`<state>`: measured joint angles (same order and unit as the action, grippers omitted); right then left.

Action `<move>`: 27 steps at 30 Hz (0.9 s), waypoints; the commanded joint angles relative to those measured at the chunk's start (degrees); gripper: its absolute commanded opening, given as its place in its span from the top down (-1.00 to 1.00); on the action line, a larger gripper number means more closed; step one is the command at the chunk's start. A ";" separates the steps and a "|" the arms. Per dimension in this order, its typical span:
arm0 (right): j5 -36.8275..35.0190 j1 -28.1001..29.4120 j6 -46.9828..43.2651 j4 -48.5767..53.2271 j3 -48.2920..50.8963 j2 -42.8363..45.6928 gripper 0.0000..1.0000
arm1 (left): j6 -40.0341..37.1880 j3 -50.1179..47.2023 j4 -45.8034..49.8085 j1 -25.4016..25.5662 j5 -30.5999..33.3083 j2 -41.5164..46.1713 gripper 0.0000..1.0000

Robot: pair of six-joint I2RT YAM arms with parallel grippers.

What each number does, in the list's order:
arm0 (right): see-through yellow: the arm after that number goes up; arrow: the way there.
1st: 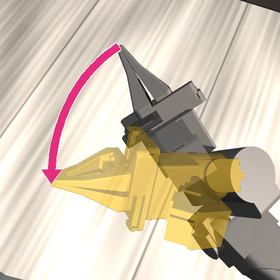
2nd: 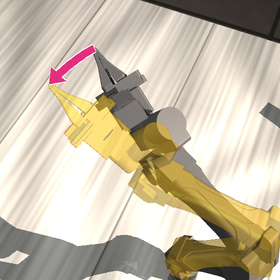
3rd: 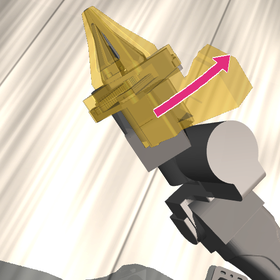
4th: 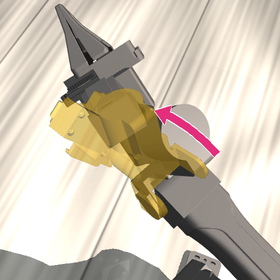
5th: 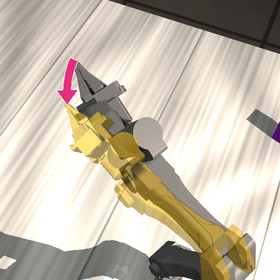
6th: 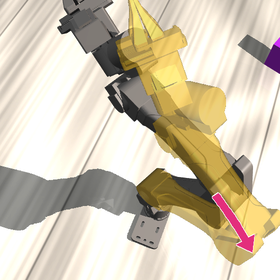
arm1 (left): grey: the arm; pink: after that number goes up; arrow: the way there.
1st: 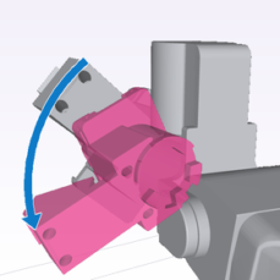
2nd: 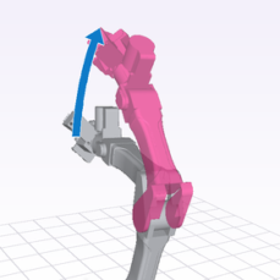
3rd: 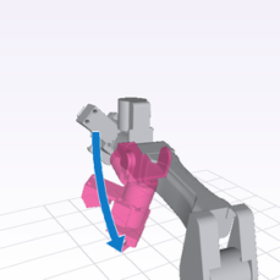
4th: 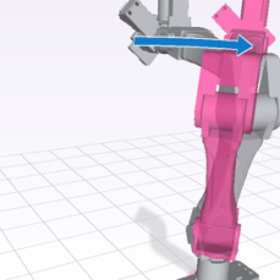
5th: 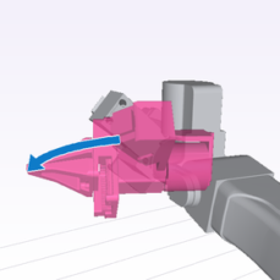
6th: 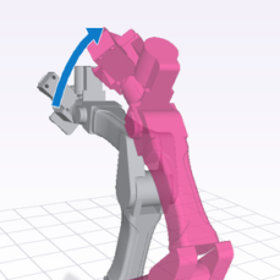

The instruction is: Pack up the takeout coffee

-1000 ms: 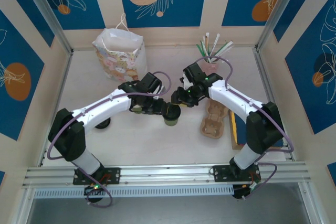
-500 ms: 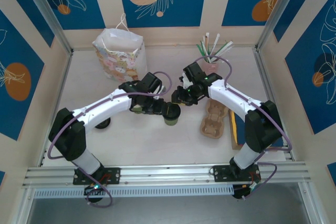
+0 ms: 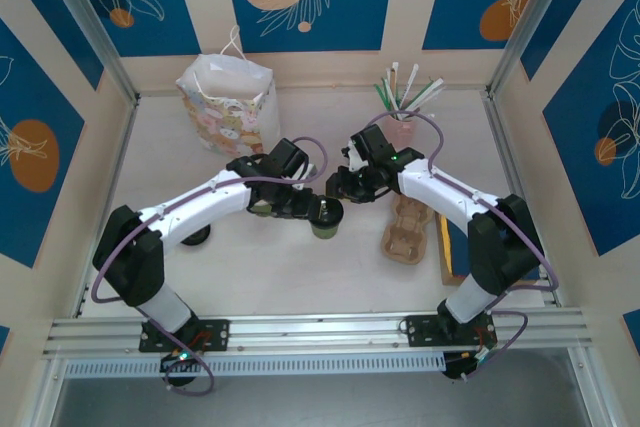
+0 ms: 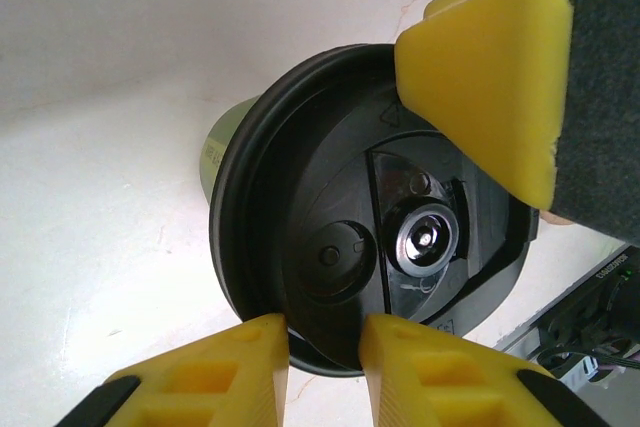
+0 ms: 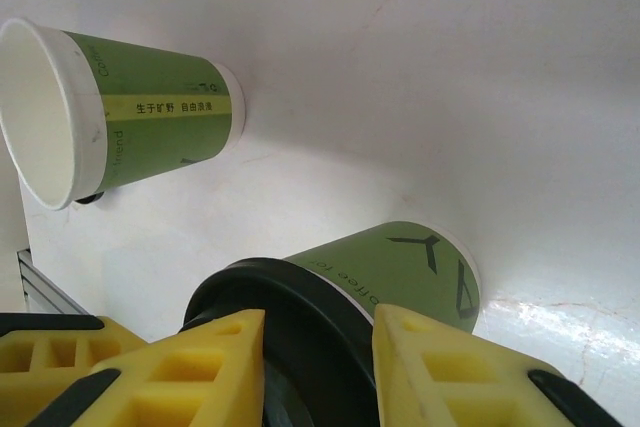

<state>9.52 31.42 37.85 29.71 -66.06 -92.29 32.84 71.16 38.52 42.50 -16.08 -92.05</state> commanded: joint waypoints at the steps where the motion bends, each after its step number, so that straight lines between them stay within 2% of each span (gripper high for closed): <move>1: -2.03 2.34 1.18 11.14 5.24 -4.83 0.38 | -0.67 -3.42 3.49 0.65 0.88 -3.17 0.49; 8: -2.04 2.17 -0.47 12.56 0.42 -2.75 0.36 | -0.55 -1.71 4.18 0.61 1.31 -2.11 0.49; 17: -2.53 1.46 -3.20 16.72 -10.12 -1.41 0.20 | -0.07 3.20 5.31 0.63 1.75 -1.16 0.47; 20: -3.11 1.37 -2.98 17.26 -10.51 -0.38 0.11 | -0.11 4.65 5.57 0.41 1.80 -0.86 0.45; 27: -3.28 1.28 -1.64 17.46 -7.27 2.85 0.11 | -1.22 7.61 5.46 -1.04 1.87 -1.90 0.44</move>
<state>6.20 32.58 35.66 44.82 -74.67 -92.23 32.80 76.55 42.65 42.22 -14.96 -92.88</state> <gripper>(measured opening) 0.447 0.280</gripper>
